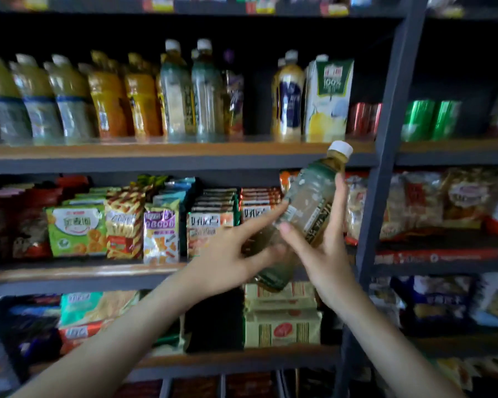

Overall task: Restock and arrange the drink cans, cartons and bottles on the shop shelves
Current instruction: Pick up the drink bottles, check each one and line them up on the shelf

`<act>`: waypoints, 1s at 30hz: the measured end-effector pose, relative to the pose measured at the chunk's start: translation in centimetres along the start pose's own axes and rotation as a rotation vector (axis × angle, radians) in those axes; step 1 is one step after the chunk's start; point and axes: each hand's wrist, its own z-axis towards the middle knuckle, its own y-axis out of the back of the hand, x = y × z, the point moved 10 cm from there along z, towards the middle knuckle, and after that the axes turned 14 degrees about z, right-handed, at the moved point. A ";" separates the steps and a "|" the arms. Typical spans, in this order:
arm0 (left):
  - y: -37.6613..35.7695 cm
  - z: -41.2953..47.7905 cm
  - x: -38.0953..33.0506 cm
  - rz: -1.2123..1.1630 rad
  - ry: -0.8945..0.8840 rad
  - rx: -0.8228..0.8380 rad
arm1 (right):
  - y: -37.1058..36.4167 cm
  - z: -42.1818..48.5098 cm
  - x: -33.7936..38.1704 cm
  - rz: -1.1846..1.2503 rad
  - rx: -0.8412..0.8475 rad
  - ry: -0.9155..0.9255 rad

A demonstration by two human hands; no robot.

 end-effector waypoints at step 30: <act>13.4 22.4 11.5 1.357 -0.509 -0.330 | -2.6 28.8 -7.9 -0.621 0.225 0.059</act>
